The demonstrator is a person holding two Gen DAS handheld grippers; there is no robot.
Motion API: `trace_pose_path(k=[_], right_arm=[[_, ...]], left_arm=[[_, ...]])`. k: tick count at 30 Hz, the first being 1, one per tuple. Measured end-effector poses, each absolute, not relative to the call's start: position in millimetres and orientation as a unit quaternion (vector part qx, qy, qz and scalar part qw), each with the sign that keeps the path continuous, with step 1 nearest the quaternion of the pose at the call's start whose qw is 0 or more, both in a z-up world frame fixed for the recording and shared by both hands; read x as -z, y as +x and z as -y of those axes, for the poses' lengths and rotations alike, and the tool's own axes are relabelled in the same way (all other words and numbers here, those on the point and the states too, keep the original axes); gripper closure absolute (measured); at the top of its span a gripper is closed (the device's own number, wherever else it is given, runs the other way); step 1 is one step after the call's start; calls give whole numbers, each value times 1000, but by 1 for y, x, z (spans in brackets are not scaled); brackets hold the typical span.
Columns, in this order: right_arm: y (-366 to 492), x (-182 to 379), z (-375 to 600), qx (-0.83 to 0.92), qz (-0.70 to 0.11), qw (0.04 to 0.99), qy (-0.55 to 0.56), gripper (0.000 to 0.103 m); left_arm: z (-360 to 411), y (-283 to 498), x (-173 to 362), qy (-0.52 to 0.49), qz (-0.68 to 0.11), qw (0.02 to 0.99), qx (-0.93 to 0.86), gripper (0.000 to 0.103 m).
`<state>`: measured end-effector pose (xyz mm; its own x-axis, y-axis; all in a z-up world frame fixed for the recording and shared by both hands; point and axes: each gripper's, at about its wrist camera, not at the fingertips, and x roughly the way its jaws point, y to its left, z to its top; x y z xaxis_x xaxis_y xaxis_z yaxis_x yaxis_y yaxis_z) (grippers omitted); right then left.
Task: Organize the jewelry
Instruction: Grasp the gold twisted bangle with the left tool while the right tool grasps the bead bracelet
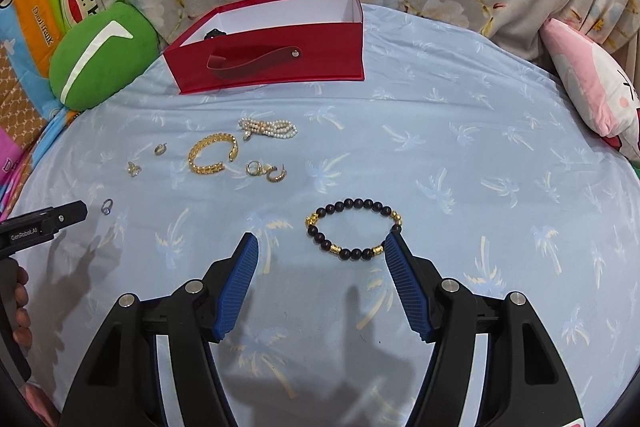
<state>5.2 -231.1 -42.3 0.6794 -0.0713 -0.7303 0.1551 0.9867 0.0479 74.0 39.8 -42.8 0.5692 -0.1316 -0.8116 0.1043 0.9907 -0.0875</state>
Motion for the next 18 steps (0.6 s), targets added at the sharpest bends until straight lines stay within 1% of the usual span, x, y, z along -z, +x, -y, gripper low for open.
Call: trace_pose_path(k=[18], right_arm=[[32, 72, 259, 80, -423, 898, 91, 38]], left_arm=[[-16, 78, 41, -9, -462, 882, 90, 13]])
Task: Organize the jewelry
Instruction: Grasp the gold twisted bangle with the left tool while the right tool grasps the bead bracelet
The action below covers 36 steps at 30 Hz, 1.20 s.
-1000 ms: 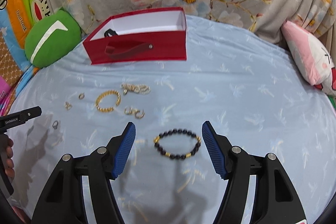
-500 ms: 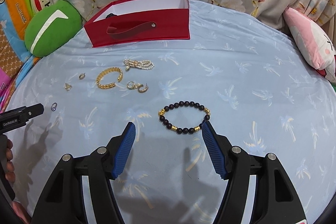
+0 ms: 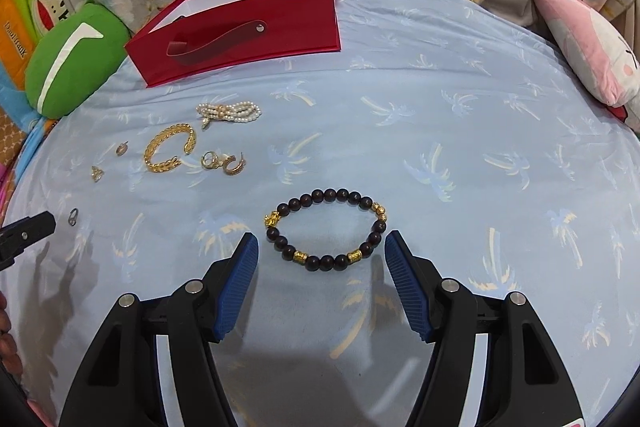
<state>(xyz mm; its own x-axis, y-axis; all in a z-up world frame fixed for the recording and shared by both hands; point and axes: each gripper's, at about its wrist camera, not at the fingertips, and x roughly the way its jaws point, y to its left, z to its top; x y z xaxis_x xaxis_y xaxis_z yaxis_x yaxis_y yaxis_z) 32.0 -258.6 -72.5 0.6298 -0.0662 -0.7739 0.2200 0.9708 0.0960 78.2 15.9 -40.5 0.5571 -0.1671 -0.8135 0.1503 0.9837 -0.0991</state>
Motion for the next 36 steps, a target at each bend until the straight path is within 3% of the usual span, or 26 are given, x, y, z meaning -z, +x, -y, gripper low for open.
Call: trace_pose_path(k=[8, 18, 24, 27, 29, 32, 36], right_arm=[[37, 68, 276, 94, -416, 898, 108, 42], [45, 79, 287, 96, -433, 890, 110, 69], [49, 83, 291, 100, -435, 888, 108, 73], [52, 84, 291, 101, -433, 890, 101, 74], [53, 84, 290, 101, -431, 891, 96, 74], [54, 84, 290, 100, -429, 893, 93, 75], [55, 84, 290, 99, -428, 894, 94, 75]], left_arm=[[-10, 85, 39, -13, -462, 881, 96, 13], [26, 113, 33, -13, -461, 877, 132, 13], [54, 142, 42, -17, -470, 870, 149, 14], [65, 156, 51, -20, -481, 863, 152, 21], [71, 164, 59, -20, -489, 858, 156, 33], [77, 172, 68, -18, -497, 854, 155, 41], [82, 176, 71, -6, -487, 860, 151, 46]])
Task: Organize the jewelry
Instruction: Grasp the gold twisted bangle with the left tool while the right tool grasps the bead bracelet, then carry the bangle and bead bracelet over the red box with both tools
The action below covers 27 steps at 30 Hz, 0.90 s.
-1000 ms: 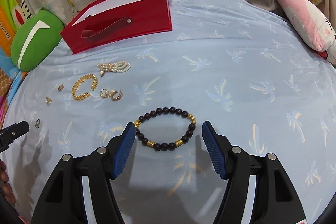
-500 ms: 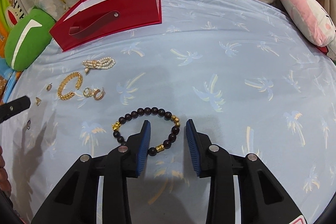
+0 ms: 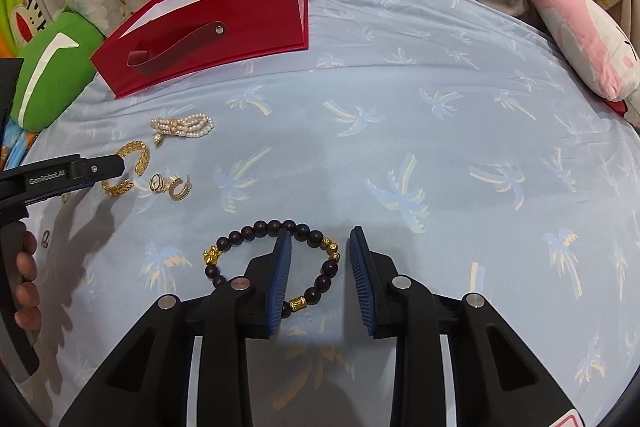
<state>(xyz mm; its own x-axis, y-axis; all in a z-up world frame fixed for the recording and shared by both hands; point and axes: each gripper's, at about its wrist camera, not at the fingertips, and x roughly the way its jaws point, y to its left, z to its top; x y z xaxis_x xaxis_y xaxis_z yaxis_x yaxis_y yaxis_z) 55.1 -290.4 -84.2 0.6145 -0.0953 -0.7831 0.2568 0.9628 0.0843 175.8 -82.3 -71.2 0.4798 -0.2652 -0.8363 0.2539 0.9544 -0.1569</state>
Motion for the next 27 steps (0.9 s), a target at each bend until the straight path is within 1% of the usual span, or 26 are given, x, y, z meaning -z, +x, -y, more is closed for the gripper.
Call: trace_pose_path(k=[1, 2, 3, 5, 6, 7, 8, 9, 10, 12, 17, 27], right_arm=[[55, 84, 290, 98, -427, 894, 95, 74], [56, 84, 291, 97, -427, 894, 96, 74], [55, 84, 291, 97, -427, 894, 96, 75], [56, 84, 290, 97, -426, 894, 95, 76], [56, 85, 290, 97, -426, 895, 94, 79], [57, 85, 290, 96, -426, 895, 92, 81], [58, 85, 289, 96, -426, 895, 91, 84], [58, 85, 289, 96, -427, 895, 90, 86], [59, 85, 288, 95, -427, 895, 88, 92], [60, 85, 287, 95, -428, 895, 84, 92], [59, 83, 287, 92, -425, 896, 89, 99], [53, 58, 281, 82, -395, 910, 94, 99]], left_arm=[[83, 176, 71, -2, -485, 862, 149, 49], [84, 176, 72, 1, -482, 864, 148, 55], [84, 176, 72, 6, -479, 866, 146, 58], [85, 177, 72, 14, -476, 867, 147, 79], [86, 177, 72, 18, -475, 867, 147, 84], [86, 177, 72, 17, -476, 866, 152, 94], [86, 177, 72, 17, -476, 866, 154, 97], [85, 177, 73, 16, -475, 866, 155, 98], [86, 176, 73, 16, -476, 865, 159, 99], [88, 174, 72, 17, -475, 865, 163, 100], [87, 166, 65, 8, -470, 866, 171, 100], [65, 147, 30, -15, -448, 877, 174, 100]])
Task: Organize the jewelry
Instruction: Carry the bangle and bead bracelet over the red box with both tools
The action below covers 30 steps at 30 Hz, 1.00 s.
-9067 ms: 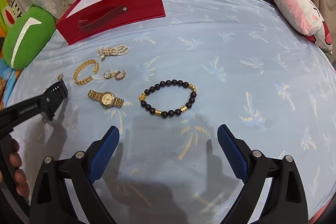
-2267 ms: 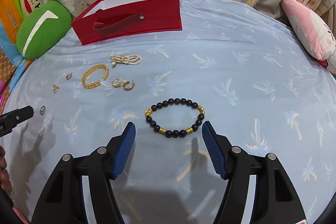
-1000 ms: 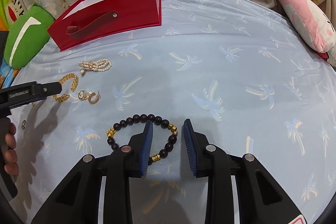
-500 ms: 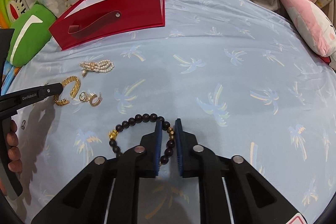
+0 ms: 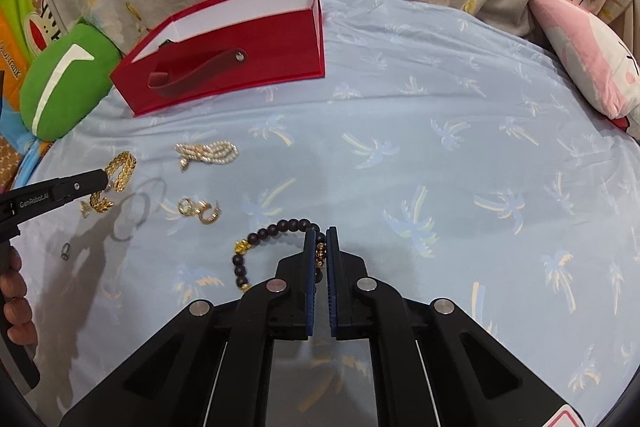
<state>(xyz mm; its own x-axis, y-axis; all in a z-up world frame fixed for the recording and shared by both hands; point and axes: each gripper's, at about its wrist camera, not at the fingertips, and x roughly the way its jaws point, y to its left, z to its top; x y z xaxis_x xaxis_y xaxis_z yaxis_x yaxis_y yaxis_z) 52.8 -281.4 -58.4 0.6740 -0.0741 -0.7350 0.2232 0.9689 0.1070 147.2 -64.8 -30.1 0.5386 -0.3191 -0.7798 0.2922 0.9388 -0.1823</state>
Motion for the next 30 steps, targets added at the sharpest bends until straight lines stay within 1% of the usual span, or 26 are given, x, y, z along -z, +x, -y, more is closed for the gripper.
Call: trace_pose_path(k=[10, 18, 25, 30], right_arm=[[48, 9, 266, 63, -347, 932, 84, 99], [62, -35, 256, 30, -306, 948, 80, 99], [105, -80, 248, 2, -265, 963, 55, 99], [154, -104, 252, -11, -249, 967, 57, 99]], left_arm=[[43, 133, -8, -29, -419, 891, 173, 100], [32, 139, -39, -30, -386, 906, 173, 100], [29, 170, -70, -25, -355, 919, 168, 100], [32, 214, -92, -18, -330, 931, 155, 100]])
